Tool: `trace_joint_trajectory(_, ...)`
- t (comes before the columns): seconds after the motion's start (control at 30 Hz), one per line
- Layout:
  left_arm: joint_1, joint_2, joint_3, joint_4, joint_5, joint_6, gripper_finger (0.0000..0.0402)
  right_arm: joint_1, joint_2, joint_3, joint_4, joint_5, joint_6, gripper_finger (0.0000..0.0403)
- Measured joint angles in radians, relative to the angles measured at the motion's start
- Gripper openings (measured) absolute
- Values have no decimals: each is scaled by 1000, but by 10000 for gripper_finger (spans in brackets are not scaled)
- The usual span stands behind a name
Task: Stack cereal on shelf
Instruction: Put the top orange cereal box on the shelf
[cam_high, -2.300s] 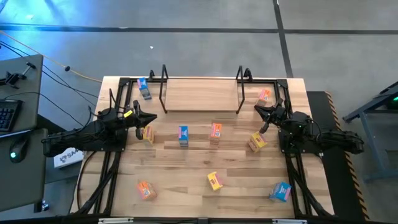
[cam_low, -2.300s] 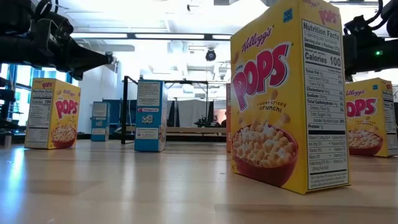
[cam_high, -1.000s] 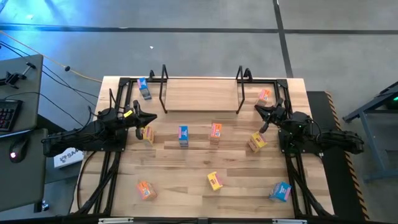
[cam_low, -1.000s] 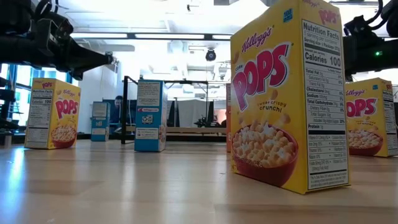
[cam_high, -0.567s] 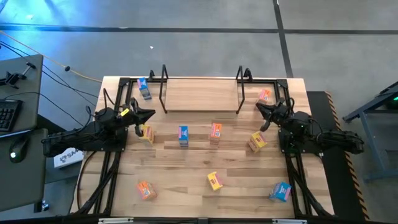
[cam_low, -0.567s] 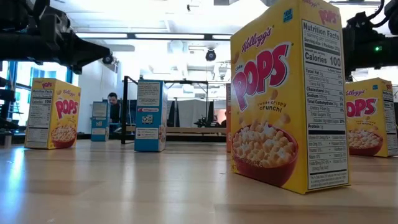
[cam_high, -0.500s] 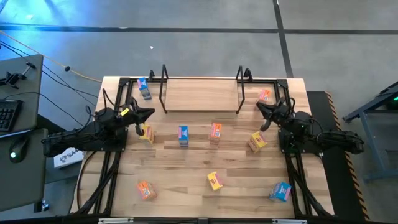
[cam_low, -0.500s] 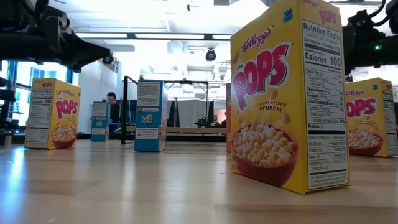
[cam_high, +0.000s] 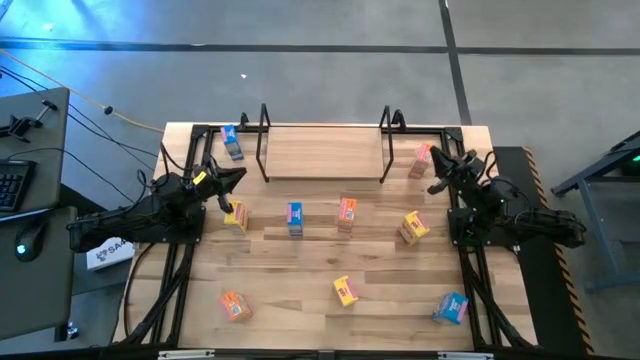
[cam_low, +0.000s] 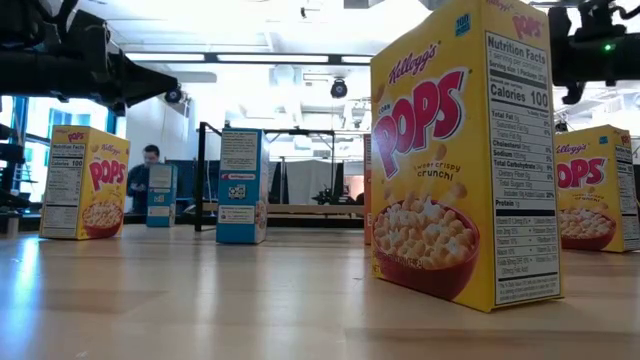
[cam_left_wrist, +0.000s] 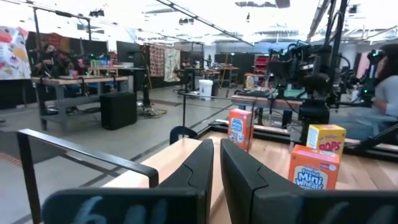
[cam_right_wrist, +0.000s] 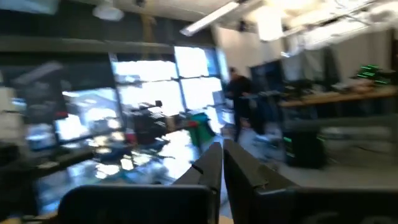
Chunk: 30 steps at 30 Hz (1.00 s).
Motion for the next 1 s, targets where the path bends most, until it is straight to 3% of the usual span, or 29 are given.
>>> trace_joint_trajectory(0.23, 0, 0, 0, 27, -71, 20, 21, 0, 68, 176, -333, 134, 170, 82)
trace_joint_trajectory(0.5, 0, 0, 0, 29, -75, 45, 21, 0, 357, 363, -566, 294, 345, 200)
trace_joint_trajectory(0.57, 0, 0, 0, 29, -76, 45, 21, -11, 436, 415, -656, 318, 480, 231)
trace_joint_trajectory(0.77, 0, 0, 0, 28, -76, 52, 21, -135, 656, 578, -971, 181, 856, 292)
trace_joint_trajectory(1.0, 0, 0, 0, 28, -81, 63, 21, -318, 874, 674, -1053, -13, 988, 296)
